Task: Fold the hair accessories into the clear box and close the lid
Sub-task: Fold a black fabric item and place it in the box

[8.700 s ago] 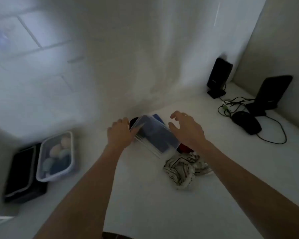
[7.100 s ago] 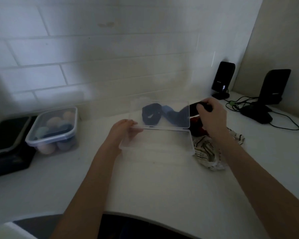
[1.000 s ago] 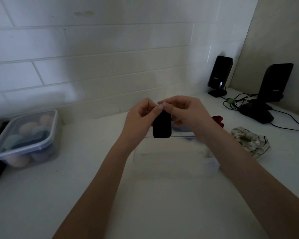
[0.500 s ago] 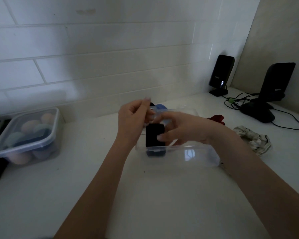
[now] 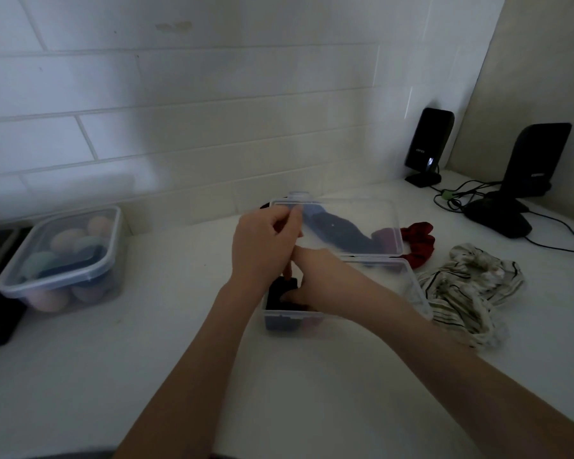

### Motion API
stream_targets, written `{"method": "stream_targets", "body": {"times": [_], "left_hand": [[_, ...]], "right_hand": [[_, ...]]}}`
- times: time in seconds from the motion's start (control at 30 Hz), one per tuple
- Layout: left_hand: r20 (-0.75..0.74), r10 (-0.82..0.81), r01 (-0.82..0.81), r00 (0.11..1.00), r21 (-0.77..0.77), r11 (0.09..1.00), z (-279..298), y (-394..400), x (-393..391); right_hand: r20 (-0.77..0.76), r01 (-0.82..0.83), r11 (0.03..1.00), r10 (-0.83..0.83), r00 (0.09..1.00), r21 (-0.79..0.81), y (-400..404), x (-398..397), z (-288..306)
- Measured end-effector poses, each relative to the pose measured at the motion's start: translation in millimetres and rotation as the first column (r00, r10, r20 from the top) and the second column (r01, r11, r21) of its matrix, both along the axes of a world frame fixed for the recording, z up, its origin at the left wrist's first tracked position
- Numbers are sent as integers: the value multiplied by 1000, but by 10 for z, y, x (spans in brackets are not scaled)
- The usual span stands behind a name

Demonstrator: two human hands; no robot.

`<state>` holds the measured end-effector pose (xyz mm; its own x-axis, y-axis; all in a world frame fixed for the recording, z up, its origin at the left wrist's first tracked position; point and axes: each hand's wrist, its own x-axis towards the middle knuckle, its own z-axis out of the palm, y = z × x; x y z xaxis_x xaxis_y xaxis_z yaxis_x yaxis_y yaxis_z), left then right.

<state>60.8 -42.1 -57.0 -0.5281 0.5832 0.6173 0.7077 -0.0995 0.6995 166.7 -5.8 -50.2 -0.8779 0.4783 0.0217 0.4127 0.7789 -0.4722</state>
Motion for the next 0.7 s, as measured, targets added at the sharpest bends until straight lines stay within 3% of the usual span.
{"method": "stream_targets", "body": {"times": [0.27, 0.37, 0.57, 0.7], "left_hand": [[-5, 0, 0, 1000, -62, 998, -5, 19, -7], [-9, -1, 0, 1000, -67, 998, -3, 21, -12], [5, -10, 10, 1000, -83, 997, -7, 23, -19], [10, -13, 14, 1000, -91, 996, -4, 21, -5]], "right_hand": [[100, -22, 1000, 23, 995, -8, 43, 54, 111], [145, -47, 997, 38, 989, 60, 63, 79, 150], [205, -119, 992, 125, 971, -42, 64, 68, 108], [132, -117, 993, 120, 984, -27, 35, 32, 60]]}}
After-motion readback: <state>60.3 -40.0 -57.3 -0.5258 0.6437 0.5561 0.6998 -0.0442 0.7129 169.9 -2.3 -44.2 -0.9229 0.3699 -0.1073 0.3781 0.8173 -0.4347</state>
